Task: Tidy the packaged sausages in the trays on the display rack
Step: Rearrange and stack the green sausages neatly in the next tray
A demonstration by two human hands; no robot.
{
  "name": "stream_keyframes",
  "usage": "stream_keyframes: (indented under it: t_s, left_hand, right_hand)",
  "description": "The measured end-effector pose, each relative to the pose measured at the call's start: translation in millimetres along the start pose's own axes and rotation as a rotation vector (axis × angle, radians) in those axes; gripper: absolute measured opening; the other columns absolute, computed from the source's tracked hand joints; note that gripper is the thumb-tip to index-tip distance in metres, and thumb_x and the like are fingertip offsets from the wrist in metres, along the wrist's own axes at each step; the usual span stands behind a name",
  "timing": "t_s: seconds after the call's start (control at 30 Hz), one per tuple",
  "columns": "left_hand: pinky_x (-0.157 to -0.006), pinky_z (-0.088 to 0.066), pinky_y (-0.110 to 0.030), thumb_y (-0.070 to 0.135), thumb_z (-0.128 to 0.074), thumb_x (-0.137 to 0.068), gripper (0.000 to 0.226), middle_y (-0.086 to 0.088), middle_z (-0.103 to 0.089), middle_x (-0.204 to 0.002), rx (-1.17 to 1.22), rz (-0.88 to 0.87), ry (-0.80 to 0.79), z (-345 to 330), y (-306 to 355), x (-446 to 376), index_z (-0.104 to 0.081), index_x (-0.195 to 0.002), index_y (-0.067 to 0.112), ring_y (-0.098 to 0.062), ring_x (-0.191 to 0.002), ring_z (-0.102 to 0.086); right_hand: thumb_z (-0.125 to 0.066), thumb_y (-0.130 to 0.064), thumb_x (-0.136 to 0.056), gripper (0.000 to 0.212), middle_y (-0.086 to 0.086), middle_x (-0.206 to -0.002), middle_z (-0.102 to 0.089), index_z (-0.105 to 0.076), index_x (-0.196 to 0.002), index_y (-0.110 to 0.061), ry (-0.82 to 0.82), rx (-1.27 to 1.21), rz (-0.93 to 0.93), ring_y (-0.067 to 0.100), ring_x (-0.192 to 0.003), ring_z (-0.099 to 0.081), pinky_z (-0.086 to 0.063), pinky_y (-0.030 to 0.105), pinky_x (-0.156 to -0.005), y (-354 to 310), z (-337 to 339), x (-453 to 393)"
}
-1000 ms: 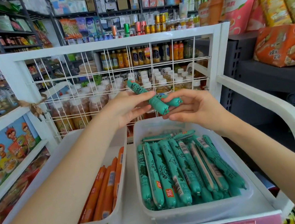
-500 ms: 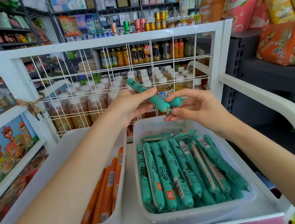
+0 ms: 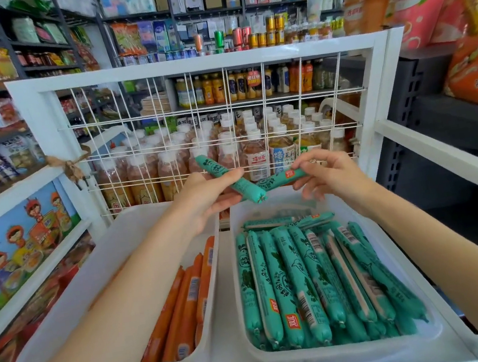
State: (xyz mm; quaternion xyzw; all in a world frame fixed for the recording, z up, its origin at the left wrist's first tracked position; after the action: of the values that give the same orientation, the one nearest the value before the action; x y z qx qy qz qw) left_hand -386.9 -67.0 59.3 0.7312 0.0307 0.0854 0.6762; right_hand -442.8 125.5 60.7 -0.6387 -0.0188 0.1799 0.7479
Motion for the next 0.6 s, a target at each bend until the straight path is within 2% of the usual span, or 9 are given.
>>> stream_keyframes:
  t_s: [0.1, 0.17, 0.23, 0.3, 0.37, 0.47, 0.53, 0.6]
  left_hand:
    - [-0.057, -0.056, -0.018, 0.013, -0.067, -0.081, 0.015, -0.006, -0.065, -0.082, 0.015, -0.007, 0.014, 6, -7, 3, -0.052, -0.084, 0.011, -0.011, -0.07, -0.064]
    - [-0.055, -0.055, -0.017, 0.014, -0.067, -0.081, 0.018, -0.006, -0.065, -0.084, 0.023, -0.012, 0.009, 5, -10, 5, -0.051, -0.087, 0.011, -0.011, -0.068, -0.065]
    - [-0.053, -0.055, -0.018, 0.013, -0.067, -0.08, 0.021, -0.007, -0.064, -0.085, 0.039, -0.001, -0.012, -2, -16, 7, -0.05, -0.092, 0.01, -0.01, -0.061, -0.067]
    - [-0.051, -0.054, -0.019, 0.012, -0.069, -0.079, 0.034, -0.007, -0.065, -0.087, 0.001, 0.019, -0.055, -14, -25, 11, -0.047, -0.105, 0.009, -0.009, -0.057, -0.067]
    - [-0.051, -0.054, -0.019, 0.013, -0.069, -0.078, 0.043, -0.006, -0.065, -0.089, -0.147, 0.006, -0.105, -26, -32, 15, -0.042, -0.111, 0.014, -0.009, -0.057, -0.067]
    - [-0.053, -0.055, -0.022, 0.014, -0.068, -0.079, 0.044, -0.005, -0.062, -0.093, -0.26, -0.054, -0.079, -26, -35, 16, -0.041, -0.114, 0.018, -0.012, -0.067, -0.066]
    - [-0.055, -0.054, -0.022, 0.015, -0.067, -0.08, 0.044, -0.004, -0.061, -0.093, -0.241, -0.074, -0.035, -15, -32, 13, -0.042, -0.116, 0.017, -0.014, -0.072, -0.065]
    - [-0.056, -0.053, -0.022, 0.016, -0.066, -0.081, 0.042, -0.004, -0.061, -0.096, -0.256, -0.063, -0.062, -11, -31, 12, -0.045, -0.117, 0.02, -0.015, -0.076, -0.065]
  right_hand:
    - [-0.043, -0.006, -0.096, 0.022, 0.021, -0.097, -0.064, -0.062, -0.094, -0.015, 0.026, 0.282, -0.137, 0.014, -0.046, -0.055, -0.04, 0.018, -0.035, 23, 9, -16]
    - [-0.043, -0.003, -0.095, 0.024, 0.016, -0.122, -0.058, -0.063, -0.101, -0.014, 0.045, 0.551, -0.173, 0.016, -0.052, -0.057, -0.043, 0.016, -0.036, 28, 20, -19]
    - [-0.04, -0.003, -0.095, 0.025, 0.012, -0.134, -0.051, -0.064, -0.099, -0.01, 0.084, 0.676, -0.17, 0.015, -0.056, -0.06, -0.044, 0.014, -0.037, 28, 28, -13]
    - [-0.04, -0.003, -0.095, 0.024, 0.013, -0.126, -0.057, -0.064, -0.096, -0.009, 0.099, 0.674, -0.148, 0.014, -0.059, -0.062, -0.048, 0.015, -0.041, 24, 31, -1]
    - [-0.042, -0.003, -0.095, 0.023, 0.013, -0.116, -0.062, -0.064, -0.098, -0.009, 0.087, 0.627, -0.126, 0.018, -0.069, -0.064, -0.053, 0.019, -0.054, 20, 30, 11]
    - [-0.042, -0.003, -0.094, 0.026, 0.011, -0.12, -0.059, -0.061, -0.111, -0.011, 0.033, 0.673, -0.103, 0.026, -0.089, -0.065, -0.056, 0.032, -0.074, 16, 26, 24]
    - [-0.043, -0.004, -0.095, 0.027, 0.01, -0.122, -0.058, -0.058, -0.116, -0.011, 0.004, 0.643, -0.093, 0.023, -0.092, -0.063, -0.054, 0.029, -0.077, 16, 17, 27]
    - [-0.045, -0.009, -0.096, 0.027, 0.012, -0.12, -0.059, -0.054, -0.121, -0.01, 0.007, 0.503, -0.076, 0.021, -0.093, -0.062, -0.054, 0.029, -0.079, 11, 6, 31]
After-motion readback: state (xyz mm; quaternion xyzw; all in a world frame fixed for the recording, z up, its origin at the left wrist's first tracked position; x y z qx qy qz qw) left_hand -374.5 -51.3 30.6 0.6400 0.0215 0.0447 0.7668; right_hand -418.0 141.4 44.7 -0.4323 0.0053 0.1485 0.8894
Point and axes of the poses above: each hand's wrist, its own x-axis away from the middle knuckle, its own z-axis out of the back of the hand, y = z × x, the point moved 10 cm from there along -x, towards the middle knuckle
